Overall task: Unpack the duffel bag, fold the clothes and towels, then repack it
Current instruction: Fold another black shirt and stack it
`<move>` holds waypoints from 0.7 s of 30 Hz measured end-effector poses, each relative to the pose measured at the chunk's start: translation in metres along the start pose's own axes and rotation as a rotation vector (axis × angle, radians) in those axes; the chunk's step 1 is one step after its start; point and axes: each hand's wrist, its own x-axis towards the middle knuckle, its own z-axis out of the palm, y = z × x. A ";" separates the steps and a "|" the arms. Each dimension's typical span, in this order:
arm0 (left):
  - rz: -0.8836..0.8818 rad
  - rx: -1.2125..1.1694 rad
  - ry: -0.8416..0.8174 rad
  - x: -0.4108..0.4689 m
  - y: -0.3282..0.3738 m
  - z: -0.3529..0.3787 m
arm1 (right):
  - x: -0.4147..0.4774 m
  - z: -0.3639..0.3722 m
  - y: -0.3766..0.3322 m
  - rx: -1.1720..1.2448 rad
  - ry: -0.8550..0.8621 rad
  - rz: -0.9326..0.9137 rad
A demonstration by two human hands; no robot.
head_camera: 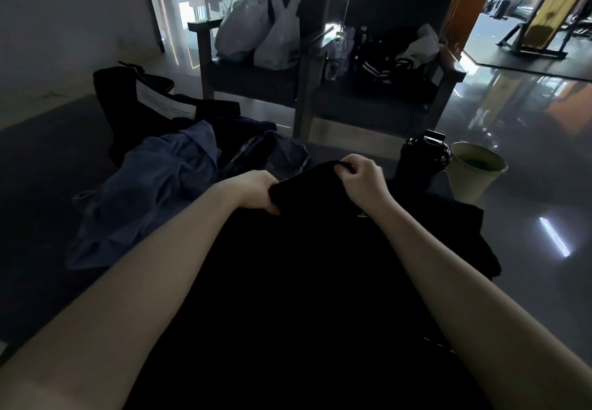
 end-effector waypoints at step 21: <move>-0.138 0.101 0.363 -0.099 -0.070 -0.022 | -0.041 0.074 -0.079 -0.344 -0.346 -0.433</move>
